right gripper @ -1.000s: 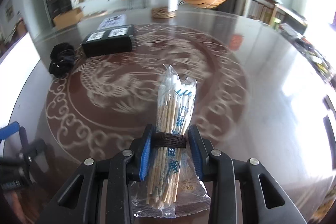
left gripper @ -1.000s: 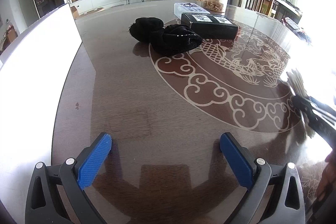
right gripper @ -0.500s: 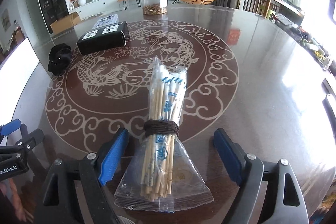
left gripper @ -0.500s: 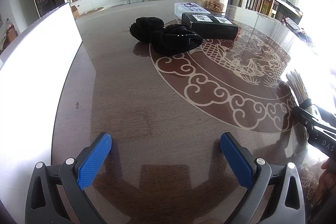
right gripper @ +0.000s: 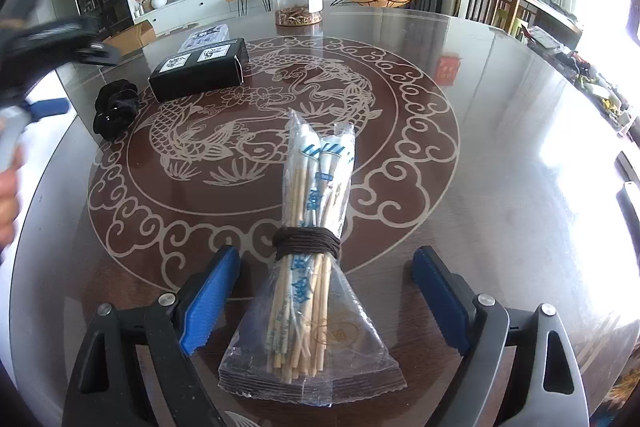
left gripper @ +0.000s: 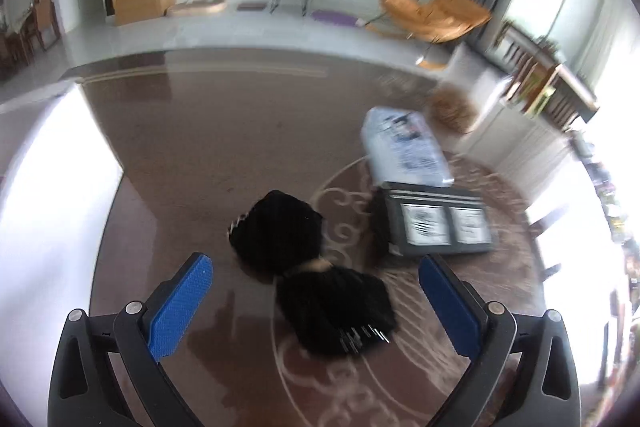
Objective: Organize objects
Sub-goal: 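Grasp the black fabric item with the left tool while the right tool holds the bag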
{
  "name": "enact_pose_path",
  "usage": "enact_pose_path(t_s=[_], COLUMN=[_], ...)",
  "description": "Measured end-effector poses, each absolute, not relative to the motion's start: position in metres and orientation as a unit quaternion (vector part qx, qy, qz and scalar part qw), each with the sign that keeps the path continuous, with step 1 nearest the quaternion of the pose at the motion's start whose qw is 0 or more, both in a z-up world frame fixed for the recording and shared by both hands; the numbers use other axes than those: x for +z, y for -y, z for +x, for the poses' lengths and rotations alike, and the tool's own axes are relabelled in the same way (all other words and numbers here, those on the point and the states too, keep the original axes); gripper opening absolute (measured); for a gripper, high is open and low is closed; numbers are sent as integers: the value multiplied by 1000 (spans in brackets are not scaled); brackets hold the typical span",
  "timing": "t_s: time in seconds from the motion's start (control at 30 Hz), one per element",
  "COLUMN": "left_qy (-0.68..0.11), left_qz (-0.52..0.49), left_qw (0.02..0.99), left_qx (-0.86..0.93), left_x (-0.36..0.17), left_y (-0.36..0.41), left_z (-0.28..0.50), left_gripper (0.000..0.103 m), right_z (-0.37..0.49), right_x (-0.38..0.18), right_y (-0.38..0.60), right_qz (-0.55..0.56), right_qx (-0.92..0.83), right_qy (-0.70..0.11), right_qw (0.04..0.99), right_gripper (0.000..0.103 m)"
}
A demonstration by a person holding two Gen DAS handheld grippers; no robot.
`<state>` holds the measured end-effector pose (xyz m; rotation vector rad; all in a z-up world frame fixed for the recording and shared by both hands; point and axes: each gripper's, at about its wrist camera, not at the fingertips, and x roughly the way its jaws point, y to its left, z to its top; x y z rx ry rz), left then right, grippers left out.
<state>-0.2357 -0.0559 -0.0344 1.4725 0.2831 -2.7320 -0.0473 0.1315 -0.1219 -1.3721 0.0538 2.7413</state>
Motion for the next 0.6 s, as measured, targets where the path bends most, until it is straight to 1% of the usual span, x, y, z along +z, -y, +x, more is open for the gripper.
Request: enact_pose_path(t_s=[0.13,0.23,0.27,0.3,0.33,0.37,0.4,0.43,0.5,0.6], left_qy=[-86,-28,-14,-11,-12,-4,2,8,22,31], left_qz=[505,503,497,497,491,474,468,465,459,453], left_qw=[35,54,43,37,28,20,13,8,-8,-34], left_qx=[-858,-862,-866,-867,-871,-880,-884,-885,-888,-890], left_x=[-67,-73,-71,-70,-68,-63,-61,-59,-56,-57], left_y=[57,43,37,35,33,30,27,23,15,11], left_z=[-260,-268,-269,-269,-266,-258,-252,-246,-224,-182], left_gripper=[103,103,103,101,83,73,59,49,40,40], right_z=[-47,-48,-48,-48,-48,-48,-49,-49,-49,-49], right_x=[-122,-122,-122,-123,-123,-122,-122,-122,-122,-122], right_y=[-133,-132,-131,-131,-131,-131,-131,-131,-131,-131], right_qz=[-446,-447,-447,-448,-448,-448,-448,-448,-448,-447], right_qx=[894,894,894,893,893,893,894,893,894,894], right_qy=[-22,-21,-20,-20,-21,-21,-22,-23,-23,-24], right_qw=[34,33,33,32,30,29,28,27,27,26], right_gripper=[90,91,92,92,93,94,94,94,94,94])
